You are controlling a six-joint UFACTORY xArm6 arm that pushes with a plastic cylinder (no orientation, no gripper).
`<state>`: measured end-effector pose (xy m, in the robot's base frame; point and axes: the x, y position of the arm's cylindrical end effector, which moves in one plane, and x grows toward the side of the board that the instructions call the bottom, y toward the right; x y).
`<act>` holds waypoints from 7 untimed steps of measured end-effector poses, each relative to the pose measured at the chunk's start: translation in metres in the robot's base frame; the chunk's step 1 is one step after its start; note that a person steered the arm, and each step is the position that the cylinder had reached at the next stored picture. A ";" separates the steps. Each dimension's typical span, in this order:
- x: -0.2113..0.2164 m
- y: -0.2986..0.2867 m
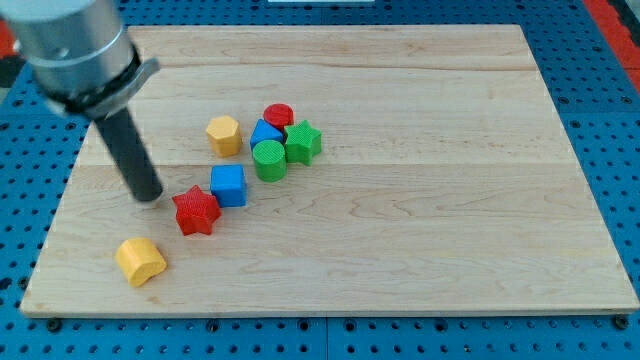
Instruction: Push the heart into the red star
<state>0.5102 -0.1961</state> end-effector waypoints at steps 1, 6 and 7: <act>0.074 -0.029; 0.058 0.022; 0.054 0.032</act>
<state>0.5645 -0.1636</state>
